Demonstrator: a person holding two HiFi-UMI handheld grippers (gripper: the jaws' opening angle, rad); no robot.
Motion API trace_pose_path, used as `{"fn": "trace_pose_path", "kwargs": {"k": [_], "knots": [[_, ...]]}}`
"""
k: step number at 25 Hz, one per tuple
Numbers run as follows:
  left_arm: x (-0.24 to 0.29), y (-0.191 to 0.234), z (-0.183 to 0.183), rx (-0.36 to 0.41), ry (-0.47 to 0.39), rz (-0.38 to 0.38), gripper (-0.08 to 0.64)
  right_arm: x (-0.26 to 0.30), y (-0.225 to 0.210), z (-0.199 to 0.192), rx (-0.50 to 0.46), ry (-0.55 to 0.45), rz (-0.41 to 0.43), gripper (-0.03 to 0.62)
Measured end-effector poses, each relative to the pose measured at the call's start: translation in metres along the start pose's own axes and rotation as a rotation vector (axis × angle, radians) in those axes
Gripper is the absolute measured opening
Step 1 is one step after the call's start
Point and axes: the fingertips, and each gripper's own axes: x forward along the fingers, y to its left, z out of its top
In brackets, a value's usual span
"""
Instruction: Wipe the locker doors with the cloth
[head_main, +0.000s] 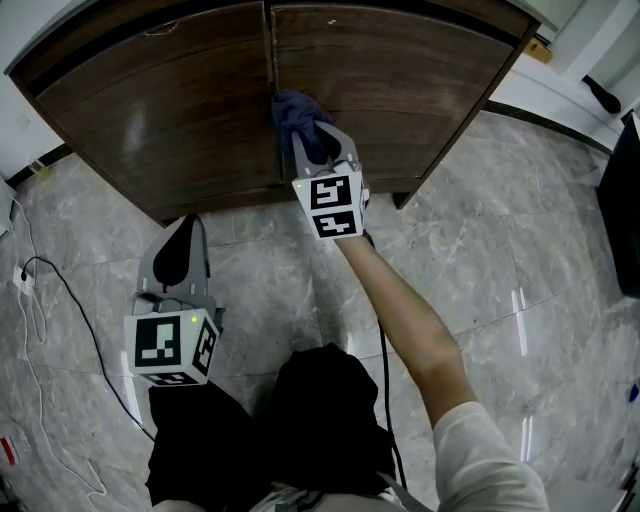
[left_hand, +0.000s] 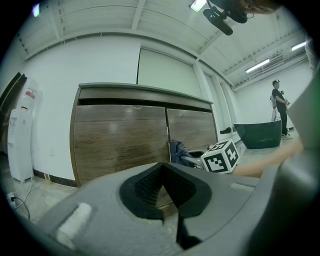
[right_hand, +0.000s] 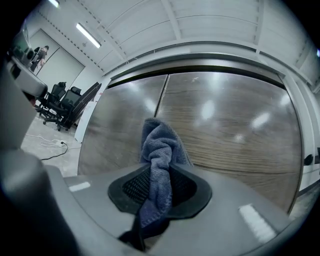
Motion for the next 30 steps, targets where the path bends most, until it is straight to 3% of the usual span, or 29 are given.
{"fn": "trace_pose_path", "kwargs": {"k": [19, 30], "knots": [[0.007, -0.006, -0.008, 0.02, 0.032, 0.007, 0.0, -0.043, -0.117, -0.034, -0.05, 0.049, -0.139, 0.081], [0.009, -0.009, -0.011, 0.022, 0.045, 0.005, 0.0, -0.088, -0.225, -0.07, -0.029, 0.121, -0.31, 0.081]]}}
